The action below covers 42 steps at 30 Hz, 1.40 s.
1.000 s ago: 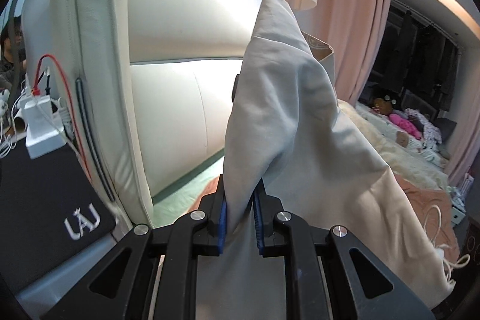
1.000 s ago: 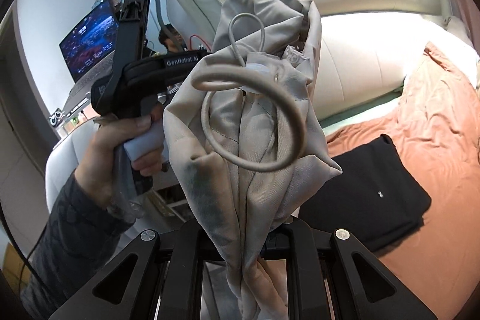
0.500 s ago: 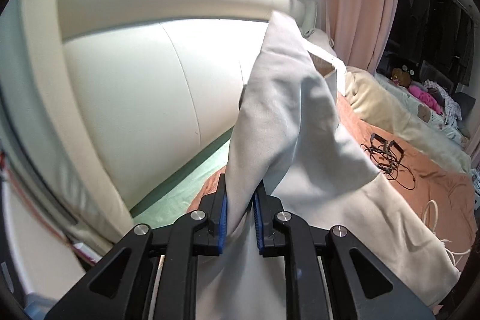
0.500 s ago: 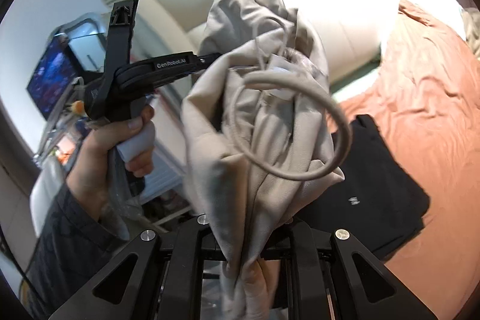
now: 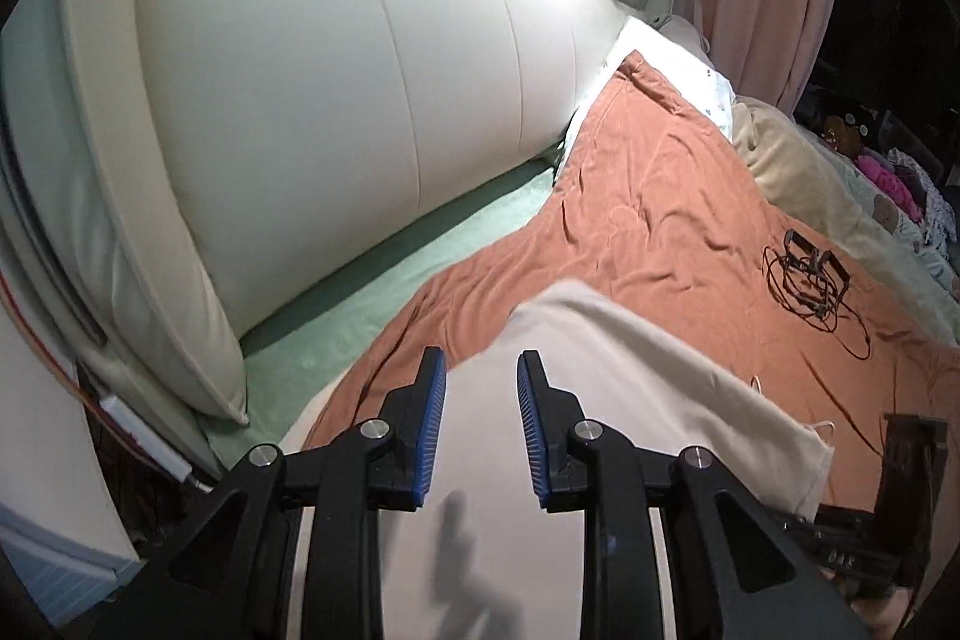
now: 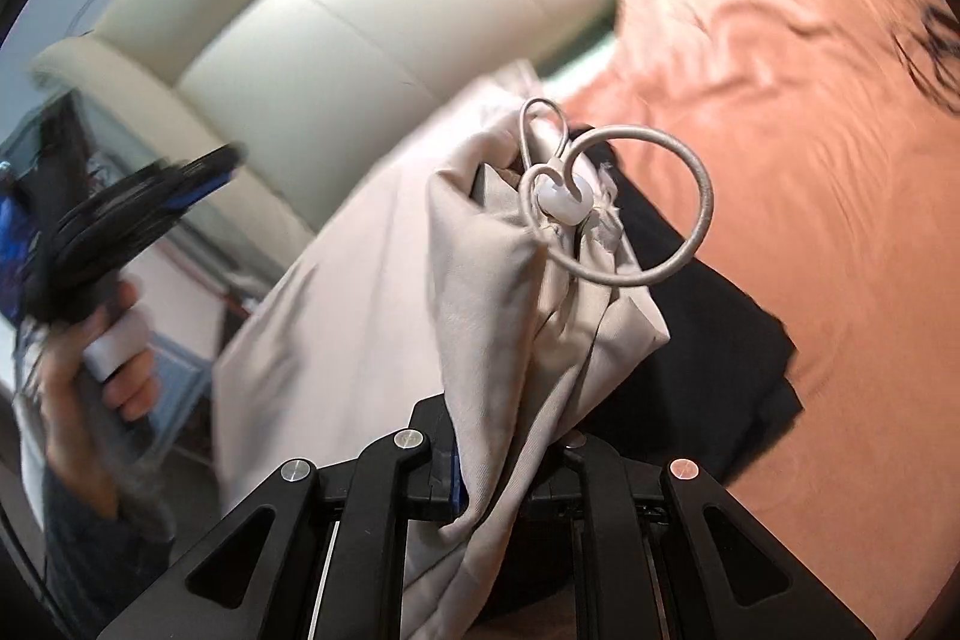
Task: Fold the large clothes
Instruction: 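Carry the jacket with both tools onto the black folded garment, then lower the jacket onto the black garment and open both tools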
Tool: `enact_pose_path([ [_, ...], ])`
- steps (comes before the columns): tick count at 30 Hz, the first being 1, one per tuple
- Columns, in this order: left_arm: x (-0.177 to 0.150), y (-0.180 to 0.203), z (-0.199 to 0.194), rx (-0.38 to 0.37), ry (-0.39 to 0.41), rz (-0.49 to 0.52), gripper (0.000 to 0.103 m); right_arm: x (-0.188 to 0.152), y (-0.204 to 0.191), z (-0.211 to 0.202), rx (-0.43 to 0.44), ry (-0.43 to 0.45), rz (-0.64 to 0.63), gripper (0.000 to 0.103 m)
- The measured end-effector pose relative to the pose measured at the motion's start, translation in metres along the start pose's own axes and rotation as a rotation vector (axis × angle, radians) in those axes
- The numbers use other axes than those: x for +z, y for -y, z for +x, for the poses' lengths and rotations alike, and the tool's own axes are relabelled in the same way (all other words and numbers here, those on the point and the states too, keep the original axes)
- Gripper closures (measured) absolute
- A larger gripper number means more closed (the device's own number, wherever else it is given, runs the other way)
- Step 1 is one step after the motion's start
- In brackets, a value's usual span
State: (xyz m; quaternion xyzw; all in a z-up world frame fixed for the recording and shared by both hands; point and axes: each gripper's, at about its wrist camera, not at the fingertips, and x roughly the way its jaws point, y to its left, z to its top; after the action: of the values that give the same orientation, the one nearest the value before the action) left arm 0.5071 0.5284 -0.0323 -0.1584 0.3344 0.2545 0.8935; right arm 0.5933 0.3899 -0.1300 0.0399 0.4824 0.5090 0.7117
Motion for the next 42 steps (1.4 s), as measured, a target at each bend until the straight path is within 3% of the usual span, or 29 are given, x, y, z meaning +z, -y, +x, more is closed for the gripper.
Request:
enact_pose_path([
  [3,-0.035,-0.016,-0.016,-0.019,-0.014,-0.023,0.077,-0.007,0.029,0.014,0.043,-0.022,0.085,0.090],
  [6,-0.064,-0.024,-0.038,-0.013,-0.013,-0.044,0.077,-0.011,0.031,0.015,0.041,-0.022,0.104,0.090],
  [9,-0.091,-0.039,-0.053,-0.022,-0.021,-0.127,0.073,-0.006,0.025,0.010,0.035,0.013,0.088,0.090],
  [10,-0.098,-0.042,-0.053,-0.023,-0.028,-0.154,0.060,-0.007,0.020,0.007,0.022,0.017,0.079,0.090],
  [12,-0.116,-0.049,-0.056,-0.031,-0.032,-0.201,0.019,-0.006,0.021,0.010,0.010,0.008,0.088,0.090],
  [14,-0.131,-0.052,-0.057,-0.026,-0.028,-0.217,0.014,-0.009,0.029,0.012,0.007,-0.005,0.117,0.088],
  [20,-0.158,-0.070,-0.034,-0.042,-0.087,-0.338,0.014,-0.015,0.043,0.014,0.038,-0.008,0.171,0.081],
  [24,-0.173,-0.085,-0.014,-0.125,-0.118,-0.466,0.016,-0.015,0.052,0.016,0.076,0.003,0.220,0.081],
  [25,-0.172,-0.086,-0.010,-0.144,-0.113,-0.475,0.021,-0.016,0.053,0.015,0.080,0.010,0.227,0.083],
  [27,-0.167,-0.083,-0.006,-0.164,-0.109,-0.465,0.047,-0.013,0.049,0.015,0.073,0.030,0.205,0.086],
  [30,-0.156,-0.079,-0.007,-0.134,-0.101,-0.443,0.063,-0.006,0.039,0.014,0.058,0.028,0.167,0.088],
  [33,-0.141,-0.077,-0.006,-0.125,-0.104,-0.423,0.072,0.004,0.030,0.009,0.060,0.042,0.137,0.089],
  [39,-0.129,-0.077,0.009,-0.121,-0.122,-0.391,0.072,0.006,0.034,0.003,0.062,0.088,0.152,0.090],
  [42,-0.139,-0.081,0.012,-0.107,-0.129,-0.394,0.069,-0.011,0.048,0.021,0.054,0.026,0.201,0.085],
])
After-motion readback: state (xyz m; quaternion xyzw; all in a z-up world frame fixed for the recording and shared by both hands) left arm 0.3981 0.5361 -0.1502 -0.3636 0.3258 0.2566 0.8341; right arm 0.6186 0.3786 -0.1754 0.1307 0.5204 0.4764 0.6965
